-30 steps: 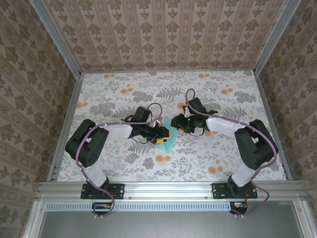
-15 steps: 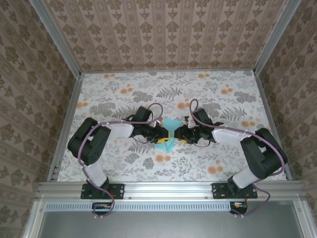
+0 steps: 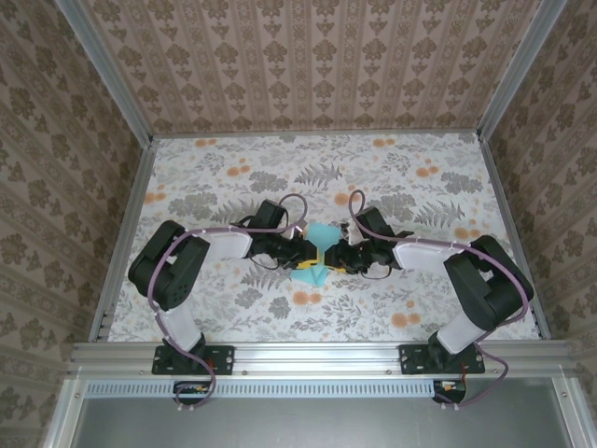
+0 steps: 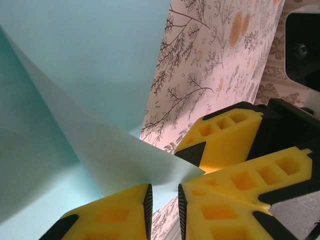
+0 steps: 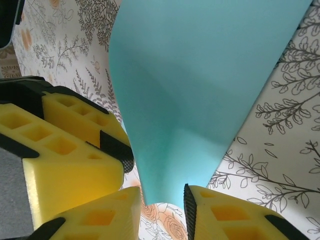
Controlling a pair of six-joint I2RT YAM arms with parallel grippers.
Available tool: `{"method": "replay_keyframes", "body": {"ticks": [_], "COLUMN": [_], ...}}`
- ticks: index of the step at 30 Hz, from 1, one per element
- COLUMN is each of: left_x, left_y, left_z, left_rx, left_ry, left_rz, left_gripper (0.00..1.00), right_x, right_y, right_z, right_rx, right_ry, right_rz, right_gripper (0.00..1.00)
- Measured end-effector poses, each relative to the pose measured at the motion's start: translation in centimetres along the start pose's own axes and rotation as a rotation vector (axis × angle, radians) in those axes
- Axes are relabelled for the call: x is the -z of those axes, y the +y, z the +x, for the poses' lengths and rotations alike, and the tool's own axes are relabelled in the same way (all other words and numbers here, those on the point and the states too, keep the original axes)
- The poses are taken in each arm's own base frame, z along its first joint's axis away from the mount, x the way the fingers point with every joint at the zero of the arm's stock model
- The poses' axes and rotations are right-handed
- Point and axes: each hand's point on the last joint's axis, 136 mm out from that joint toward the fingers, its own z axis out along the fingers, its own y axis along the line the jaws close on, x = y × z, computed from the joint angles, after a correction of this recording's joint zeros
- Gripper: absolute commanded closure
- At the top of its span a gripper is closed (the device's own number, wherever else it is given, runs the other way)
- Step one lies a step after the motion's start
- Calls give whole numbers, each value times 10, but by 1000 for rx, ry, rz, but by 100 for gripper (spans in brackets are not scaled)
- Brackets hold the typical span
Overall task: Fold a paper plane with a square sheet of paper (pick it up from the middle)
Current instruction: Fold the triangle a second time at the center of the table.
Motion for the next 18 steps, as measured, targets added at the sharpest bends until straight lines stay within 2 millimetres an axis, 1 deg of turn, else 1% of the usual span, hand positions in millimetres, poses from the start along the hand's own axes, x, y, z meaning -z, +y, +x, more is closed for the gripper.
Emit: {"method": "replay_keyframes", "body": {"ticks": [7,9,18], "left_x": [0,0,0], "left_y": [0,0,-6], "left_z": [0,0,-2], "left_rx": [0,0,-11], "left_ry": [0,0,1], "left_rz": [0,0,15], "left_gripper": [79,79,79], "right_x": [-6,-7,-6], "right_y": [3,2,-3], "right_z": [-8,-9,-17], "right_rx": [18,19,55], "right_ry": [2,4,-10], "right_rz": [-1,3,62], "right_gripper": [88,90,91]}}
